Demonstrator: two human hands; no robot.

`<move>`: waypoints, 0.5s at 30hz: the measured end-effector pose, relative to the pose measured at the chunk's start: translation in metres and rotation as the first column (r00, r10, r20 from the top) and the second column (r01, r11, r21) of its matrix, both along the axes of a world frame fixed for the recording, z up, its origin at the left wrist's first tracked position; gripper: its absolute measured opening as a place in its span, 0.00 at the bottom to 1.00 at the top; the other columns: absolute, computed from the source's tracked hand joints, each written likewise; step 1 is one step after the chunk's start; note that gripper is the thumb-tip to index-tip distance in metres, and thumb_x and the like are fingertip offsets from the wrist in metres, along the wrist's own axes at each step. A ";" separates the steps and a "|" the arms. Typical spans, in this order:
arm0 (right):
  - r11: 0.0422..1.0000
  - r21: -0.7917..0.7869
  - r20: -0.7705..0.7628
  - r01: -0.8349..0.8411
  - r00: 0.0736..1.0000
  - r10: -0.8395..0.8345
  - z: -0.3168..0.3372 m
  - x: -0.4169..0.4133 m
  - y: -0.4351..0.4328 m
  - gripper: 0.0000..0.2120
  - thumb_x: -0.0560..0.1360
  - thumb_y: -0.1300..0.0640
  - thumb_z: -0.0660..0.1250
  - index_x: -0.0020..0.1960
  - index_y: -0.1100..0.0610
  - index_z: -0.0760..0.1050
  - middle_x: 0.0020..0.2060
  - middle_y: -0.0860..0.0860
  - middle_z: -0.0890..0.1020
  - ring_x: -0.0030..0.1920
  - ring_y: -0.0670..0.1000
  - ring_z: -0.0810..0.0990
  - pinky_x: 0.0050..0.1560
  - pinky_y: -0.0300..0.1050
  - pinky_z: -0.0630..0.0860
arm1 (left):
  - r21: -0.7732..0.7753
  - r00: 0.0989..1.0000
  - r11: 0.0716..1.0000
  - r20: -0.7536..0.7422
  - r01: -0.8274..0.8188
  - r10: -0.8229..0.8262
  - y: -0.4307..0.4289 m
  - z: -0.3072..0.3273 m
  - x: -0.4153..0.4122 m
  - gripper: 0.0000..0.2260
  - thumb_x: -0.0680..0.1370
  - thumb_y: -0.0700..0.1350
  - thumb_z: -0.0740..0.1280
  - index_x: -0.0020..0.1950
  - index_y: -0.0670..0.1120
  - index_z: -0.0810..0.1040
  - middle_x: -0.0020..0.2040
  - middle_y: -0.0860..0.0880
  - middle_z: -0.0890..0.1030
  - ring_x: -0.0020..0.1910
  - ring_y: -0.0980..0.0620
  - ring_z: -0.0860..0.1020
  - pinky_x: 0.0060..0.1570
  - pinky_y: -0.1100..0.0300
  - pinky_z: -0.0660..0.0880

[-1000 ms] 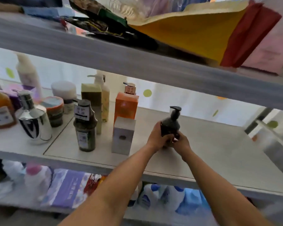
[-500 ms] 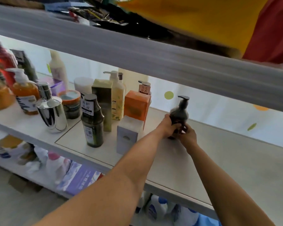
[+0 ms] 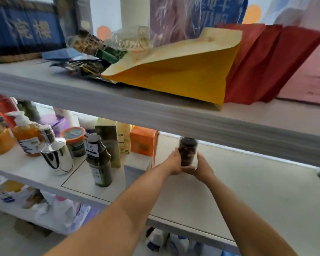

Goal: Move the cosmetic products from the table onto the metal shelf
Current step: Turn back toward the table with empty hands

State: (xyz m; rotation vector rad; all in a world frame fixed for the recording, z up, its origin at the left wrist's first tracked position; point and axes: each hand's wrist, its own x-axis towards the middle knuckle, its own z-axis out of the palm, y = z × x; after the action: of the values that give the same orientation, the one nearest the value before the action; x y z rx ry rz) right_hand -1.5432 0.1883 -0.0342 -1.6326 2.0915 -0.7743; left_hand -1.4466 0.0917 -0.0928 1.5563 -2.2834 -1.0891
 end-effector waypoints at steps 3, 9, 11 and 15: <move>0.983 0.183 -0.274 -0.012 0.960 0.063 -0.008 -0.006 0.016 0.46 0.66 0.43 0.74 0.75 0.57 0.55 0.73 0.56 0.62 0.75 0.54 0.58 0.74 0.48 0.58 | -0.092 0.979 0.986 0.160 0.140 -0.124 0.057 0.051 0.032 0.54 0.66 0.60 0.75 0.79 0.46 0.44 0.77 0.45 0.53 0.76 0.43 0.55 0.75 0.50 0.56; 0.969 0.246 -0.318 -0.014 0.943 0.094 -0.015 0.003 0.056 0.55 0.67 0.36 0.70 0.77 0.58 0.41 0.77 0.53 0.45 0.77 0.52 0.44 0.76 0.49 0.48 | -0.101 0.882 0.930 0.368 0.354 -0.296 0.101 0.063 0.061 0.56 0.70 0.64 0.71 0.76 0.44 0.32 0.78 0.45 0.37 0.78 0.46 0.40 0.76 0.50 0.42; 0.964 0.266 -0.327 -0.018 0.939 0.108 -0.017 0.006 0.068 0.55 0.67 0.35 0.69 0.77 0.58 0.40 0.77 0.53 0.44 0.77 0.52 0.43 0.76 0.49 0.47 | -0.100 0.852 0.912 0.410 0.397 -0.326 0.107 0.058 0.070 0.56 0.70 0.64 0.70 0.76 0.44 0.31 0.78 0.45 0.35 0.77 0.47 0.38 0.76 0.51 0.41; 0.959 0.283 -0.344 -0.028 0.930 0.129 -0.021 0.015 0.091 0.55 0.67 0.35 0.68 0.77 0.58 0.40 0.77 0.53 0.43 0.77 0.51 0.42 0.76 0.48 0.46 | -0.120 0.829 0.892 0.439 0.436 -0.346 0.123 0.055 0.085 0.56 0.71 0.65 0.69 0.76 0.43 0.31 0.78 0.45 0.35 0.77 0.46 0.37 0.76 0.50 0.41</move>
State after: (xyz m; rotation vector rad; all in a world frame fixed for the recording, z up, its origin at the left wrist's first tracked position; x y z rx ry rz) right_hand -1.5280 0.2797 -0.0552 -1.7898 2.2321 -0.1499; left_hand -1.3613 0.2150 -0.0378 1.3565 -2.9907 -0.5808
